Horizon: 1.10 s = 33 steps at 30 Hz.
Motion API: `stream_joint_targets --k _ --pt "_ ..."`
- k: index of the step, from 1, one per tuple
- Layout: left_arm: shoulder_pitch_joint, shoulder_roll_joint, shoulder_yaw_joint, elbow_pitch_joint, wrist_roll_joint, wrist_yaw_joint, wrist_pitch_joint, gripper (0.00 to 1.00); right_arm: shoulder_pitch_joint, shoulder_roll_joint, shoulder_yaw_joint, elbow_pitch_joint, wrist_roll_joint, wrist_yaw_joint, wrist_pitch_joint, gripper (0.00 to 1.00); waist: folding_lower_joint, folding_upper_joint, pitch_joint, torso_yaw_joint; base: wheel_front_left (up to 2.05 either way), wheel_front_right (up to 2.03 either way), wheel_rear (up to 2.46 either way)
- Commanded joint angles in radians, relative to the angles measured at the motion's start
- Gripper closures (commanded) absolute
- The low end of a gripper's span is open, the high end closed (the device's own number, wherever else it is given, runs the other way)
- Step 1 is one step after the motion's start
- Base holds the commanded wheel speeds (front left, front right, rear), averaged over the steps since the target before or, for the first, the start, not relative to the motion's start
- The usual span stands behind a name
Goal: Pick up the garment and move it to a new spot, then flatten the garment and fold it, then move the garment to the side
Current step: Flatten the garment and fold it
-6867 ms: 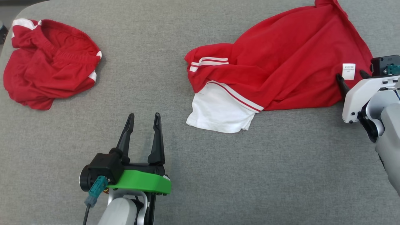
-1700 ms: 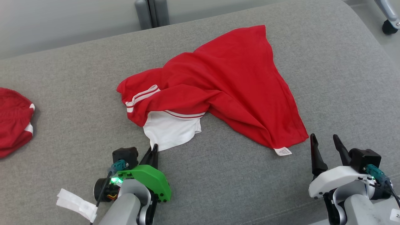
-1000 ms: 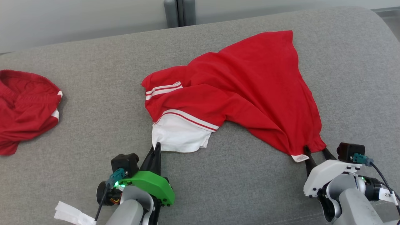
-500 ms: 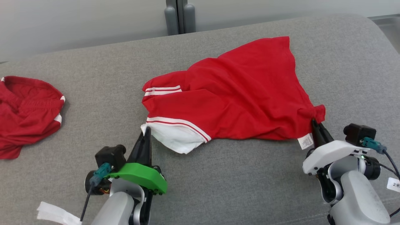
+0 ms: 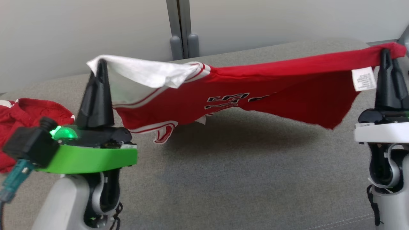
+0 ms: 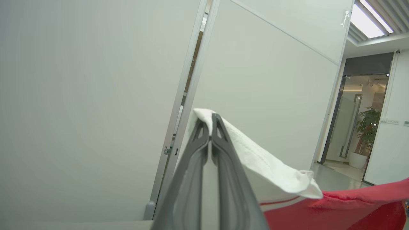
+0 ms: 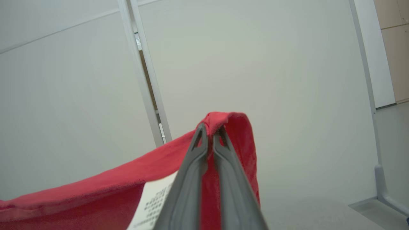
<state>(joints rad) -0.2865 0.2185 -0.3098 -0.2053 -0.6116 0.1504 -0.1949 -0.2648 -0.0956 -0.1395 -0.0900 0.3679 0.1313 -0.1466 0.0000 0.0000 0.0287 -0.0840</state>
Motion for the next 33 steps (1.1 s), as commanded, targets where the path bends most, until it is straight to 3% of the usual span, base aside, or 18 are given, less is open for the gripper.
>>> stream_joint_targets --k 1,8,12,15,19,23,29,33 --pt "-0.024 0.027 0.015 -0.077 0.016 0.014 0.019 1.00 0.018 -0.001 -0.010 -0.076 -0.012 -0.001 0.012 1.00 0.0000 0.0000 -0.021 -0.008 0.00 0.00 0.00" --pt "-0.153 0.141 0.056 -0.422 0.111 0.063 0.172 1.00 0.027 0.001 -0.040 -0.427 -0.047 -0.001 0.101 1.00 0.0000 0.0000 -0.028 -0.021 0.00 0.00 0.00" --pt "-0.260 0.189 0.073 -0.504 0.139 0.069 0.269 1.00 0.020 0.005 -0.063 -0.541 -0.053 -0.001 0.167 1.00 0.0000 0.0000 -0.007 -0.023 0.00 0.00 0.00" --pt "-0.325 0.200 0.074 -0.495 0.138 0.069 0.323 1.00 0.009 0.013 -0.084 -0.555 -0.048 -0.001 0.208 1.00 0.0000 0.0000 0.025 -0.022 0.00 0.00 0.00" --pt "-0.384 0.194 0.058 -0.393 0.111 0.052 0.363 1.00 -0.026 0.020 -0.071 -0.475 -0.022 -0.001 0.247 1.00 0.0000 0.0000 0.097 -0.019 0.00 0.00 0.00" --pt "-0.476 0.165 0.064 -0.232 0.061 0.028 0.362 1.00 -0.146 0.008 -0.032 -0.298 -0.026 -0.001 0.236 1.00 0.0000 0.0000 0.194 -0.018 0.00 0.00 0.00" --pt "-0.808 0.120 0.082 0.105 0.054 -0.019 0.319 1.00 -0.537 -0.029 0.042 0.063 -0.092 -0.001 0.155 1.00 0.0000 0.0000 0.340 -0.011 0.00 0.00 0.00" --pt "-1.018 0.092 0.074 0.325 0.106 -0.050 0.212 1.00 -0.810 -0.013 0.036 0.337 -0.153 -0.001 0.072 1.00 0.0000 0.0000 0.406 0.001 0.00 0.00 0.00"
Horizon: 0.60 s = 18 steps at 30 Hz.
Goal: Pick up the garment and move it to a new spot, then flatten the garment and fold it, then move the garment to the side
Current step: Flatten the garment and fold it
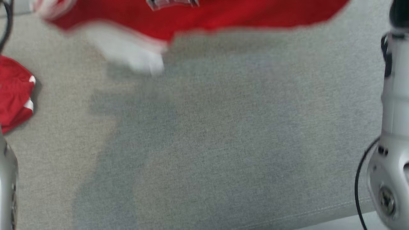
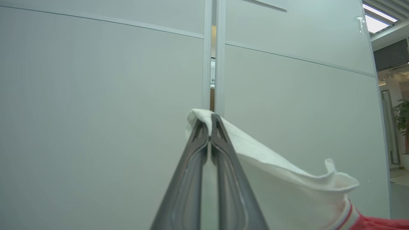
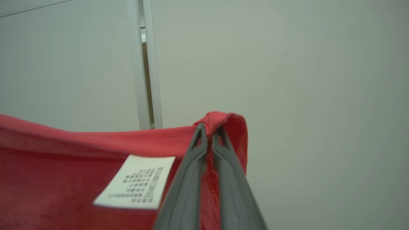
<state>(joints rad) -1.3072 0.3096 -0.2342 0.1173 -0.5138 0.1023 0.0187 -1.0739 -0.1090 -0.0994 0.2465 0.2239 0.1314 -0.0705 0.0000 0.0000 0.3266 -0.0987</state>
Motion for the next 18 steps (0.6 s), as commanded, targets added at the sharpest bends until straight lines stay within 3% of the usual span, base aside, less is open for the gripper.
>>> stream_joint_targets --k 1,6,12,18 --pt "-0.047 -0.005 -0.004 0.052 0.016 -0.010 -0.029 1.00 -0.067 -0.005 -0.004 0.070 -0.058 -0.001 -0.031 1.00 0.0000 0.0000 0.127 0.022 0.00 0.00 0.00" --pt "-0.128 -0.046 -0.001 0.221 0.019 -0.031 -0.144 1.00 -0.227 0.004 0.010 0.321 -0.227 -0.001 -0.131 1.00 0.0000 0.0000 0.209 0.068 0.00 0.00 0.00" --pt "0.007 -0.096 -0.031 0.317 -0.008 -0.091 -0.239 1.00 -0.221 0.024 -0.037 0.524 -0.279 -0.002 -0.189 1.00 0.0000 0.0000 0.291 0.122 0.00 0.00 0.00" --pt "0.220 -0.143 -0.010 0.270 -0.052 -0.134 -0.279 1.00 -0.129 0.028 -0.063 0.539 -0.230 -0.002 -0.195 1.00 0.0000 0.0000 0.320 0.139 0.00 0.00 0.00"
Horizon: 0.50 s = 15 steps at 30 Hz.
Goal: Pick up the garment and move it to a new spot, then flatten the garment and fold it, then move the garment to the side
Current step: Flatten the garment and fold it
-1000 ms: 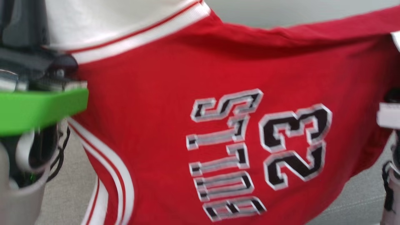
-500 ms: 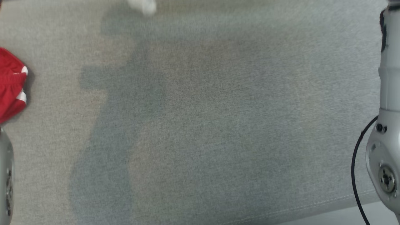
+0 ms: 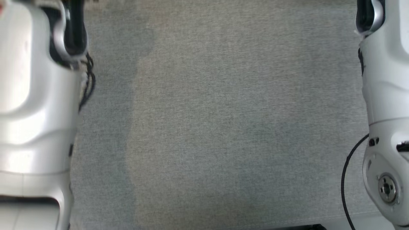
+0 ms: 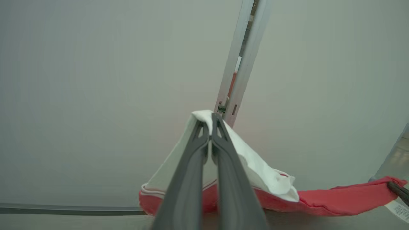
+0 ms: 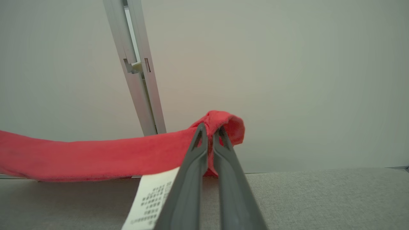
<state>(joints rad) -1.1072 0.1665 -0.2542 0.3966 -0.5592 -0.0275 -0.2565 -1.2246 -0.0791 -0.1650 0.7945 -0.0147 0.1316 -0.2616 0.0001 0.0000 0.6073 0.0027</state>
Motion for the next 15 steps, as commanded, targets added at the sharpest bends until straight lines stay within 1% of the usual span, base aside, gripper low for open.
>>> stream_joint_targets --k 1,6,9,15 --pt "0.051 -0.003 0.014 -0.028 -0.004 -0.009 -0.007 1.00 0.044 -0.003 0.004 -0.021 0.025 -0.002 -0.004 1.00 -0.0001 0.0000 0.038 0.039 0.00 0.00 0.00" --pt "0.236 -0.012 0.029 -0.155 0.027 -0.036 -0.009 1.00 0.177 -0.020 -0.008 -0.121 0.135 -0.002 -0.004 1.00 -0.0001 0.0000 0.009 0.036 0.00 0.00 0.00" --pt "0.340 -0.010 0.056 -0.239 0.051 -0.041 -0.010 1.00 0.259 -0.025 -0.002 -0.175 0.197 -0.002 -0.004 1.00 -0.0001 0.0000 -0.019 0.031 0.00 0.00 0.00" --pt "0.580 -0.041 0.089 -0.403 0.111 -0.053 -0.010 1.00 0.439 -0.022 0.005 -0.283 0.300 -0.002 -0.004 1.00 -0.0001 0.0000 -0.098 0.018 0.00 0.00 0.00"
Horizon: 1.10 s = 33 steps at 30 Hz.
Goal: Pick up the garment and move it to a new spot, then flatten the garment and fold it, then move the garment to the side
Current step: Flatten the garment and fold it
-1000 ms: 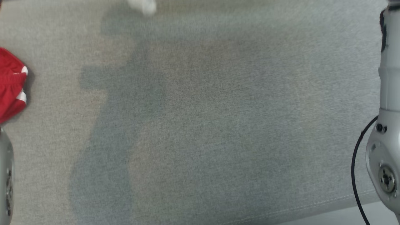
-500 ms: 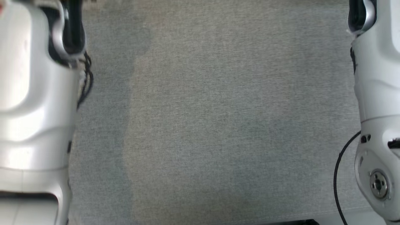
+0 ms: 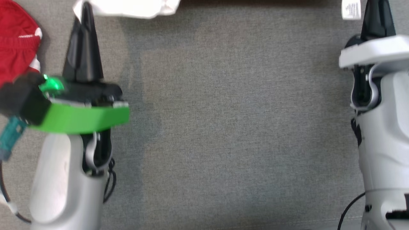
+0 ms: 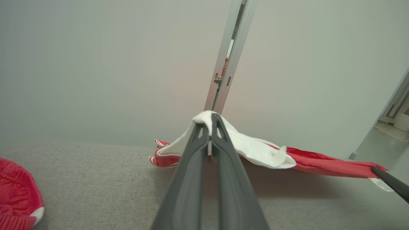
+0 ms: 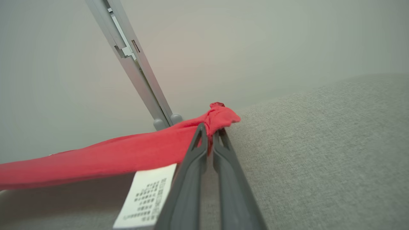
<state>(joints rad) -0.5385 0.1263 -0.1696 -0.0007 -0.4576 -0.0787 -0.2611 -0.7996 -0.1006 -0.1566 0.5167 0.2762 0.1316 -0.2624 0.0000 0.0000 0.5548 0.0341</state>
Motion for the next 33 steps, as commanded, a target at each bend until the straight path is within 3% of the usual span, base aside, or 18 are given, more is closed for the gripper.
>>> stream_joint_targets --k 1,15,22,26,33 --pt "0.056 -0.007 0.007 -0.032 0.020 -0.005 -0.005 1.00 0.050 0.004 -0.007 -0.027 0.026 -0.002 -0.003 1.00 0.0000 0.0000 -0.062 -0.015 0.00 0.00 0.00" --pt "0.552 -0.065 0.081 -0.315 0.074 0.023 -0.005 1.00 0.497 0.045 0.009 -0.295 0.149 -0.002 -0.003 1.00 0.0000 0.0000 -0.318 -0.039 0.00 0.00 0.00" --pt "0.750 -0.065 0.046 -0.407 0.090 0.030 0.004 1.00 0.715 0.048 0.004 -0.413 0.196 -0.002 -0.003 1.00 0.0000 0.0000 -0.418 -0.046 0.00 0.00 0.00" --pt "0.822 -0.062 0.028 -0.404 0.067 0.035 0.029 1.00 0.795 0.049 0.023 -0.431 0.206 -0.002 -0.003 1.00 0.0000 0.0000 -0.429 -0.053 0.00 0.00 0.00" --pt "0.814 -0.057 0.018 -0.313 0.045 0.025 0.047 1.00 0.794 0.048 0.046 -0.316 0.228 -0.002 -0.003 1.00 0.0000 0.0000 -0.415 -0.056 0.00 0.00 0.00"
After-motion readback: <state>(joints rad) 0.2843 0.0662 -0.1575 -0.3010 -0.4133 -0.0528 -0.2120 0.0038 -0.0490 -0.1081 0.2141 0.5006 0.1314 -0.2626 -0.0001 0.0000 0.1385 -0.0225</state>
